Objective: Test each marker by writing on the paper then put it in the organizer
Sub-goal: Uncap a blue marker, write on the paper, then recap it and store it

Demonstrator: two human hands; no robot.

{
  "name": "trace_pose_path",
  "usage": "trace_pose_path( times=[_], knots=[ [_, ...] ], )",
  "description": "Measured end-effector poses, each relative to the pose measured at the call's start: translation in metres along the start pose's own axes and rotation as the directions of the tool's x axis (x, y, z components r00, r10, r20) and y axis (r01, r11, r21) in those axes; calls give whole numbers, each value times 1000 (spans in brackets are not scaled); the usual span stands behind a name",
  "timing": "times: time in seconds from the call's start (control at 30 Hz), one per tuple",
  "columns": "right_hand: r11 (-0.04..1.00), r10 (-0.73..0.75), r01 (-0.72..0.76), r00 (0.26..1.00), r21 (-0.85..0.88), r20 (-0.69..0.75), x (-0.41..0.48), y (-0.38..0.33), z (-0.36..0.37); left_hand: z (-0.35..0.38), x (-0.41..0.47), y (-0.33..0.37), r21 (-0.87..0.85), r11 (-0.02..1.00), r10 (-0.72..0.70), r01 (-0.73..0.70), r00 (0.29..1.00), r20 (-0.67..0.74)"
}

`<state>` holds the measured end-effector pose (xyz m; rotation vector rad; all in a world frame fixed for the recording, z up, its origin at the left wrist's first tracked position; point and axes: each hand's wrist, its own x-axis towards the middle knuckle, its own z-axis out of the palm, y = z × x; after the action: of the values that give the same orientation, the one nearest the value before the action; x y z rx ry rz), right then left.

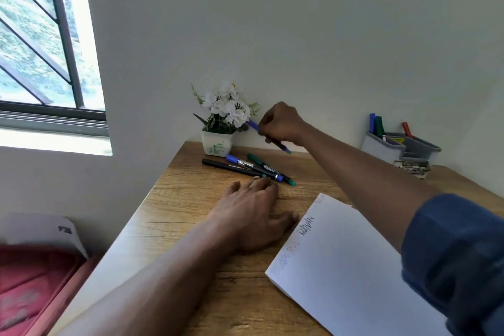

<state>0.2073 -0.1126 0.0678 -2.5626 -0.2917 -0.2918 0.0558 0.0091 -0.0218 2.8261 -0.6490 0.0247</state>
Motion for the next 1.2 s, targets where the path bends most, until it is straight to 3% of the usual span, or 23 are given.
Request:
trace_pose_path(
  times=[0.07,0.17,0.3,0.47,0.57,0.77,0.9,1.03,1.2],
  knots=[
    [995,-94,98,991,34,-98,-16,-2,-26,-2,-1,-1,-20,1000,2,-3,1000,-18],
    [972,-227,213,959,-97,-169,-54,5,-56,-4,-2,0,-66,998,-14,11,998,-55],
    [949,-266,226,949,-221,-171,-114,35,-65,-7,-7,2,-124,992,-20,3,990,-137],
    [957,-254,233,961,-171,-112,-173,65,-61,-10,-14,1,-192,978,13,-86,936,-353],
    [923,-366,350,927,-161,-81,-194,74,-53,-11,-17,10,-183,957,113,-226,869,-482],
    [864,-497,494,868,-98,-13,-206,87,-41,-9,-18,23,-149,927,219,-345,818,-531],
    [853,-522,521,853,-21,-23,-210,87,-39,-8,-18,23,-177,921,191,-347,799,-571],
    [801,-545,485,834,-350,-91,-213,83,-34,-7,-16,27,-202,894,213,-401,775,-595],
    [799,-517,425,847,-425,-126,-213,77,-36,-5,-16,33,-177,887,226,-426,735,-639]
  ],
)
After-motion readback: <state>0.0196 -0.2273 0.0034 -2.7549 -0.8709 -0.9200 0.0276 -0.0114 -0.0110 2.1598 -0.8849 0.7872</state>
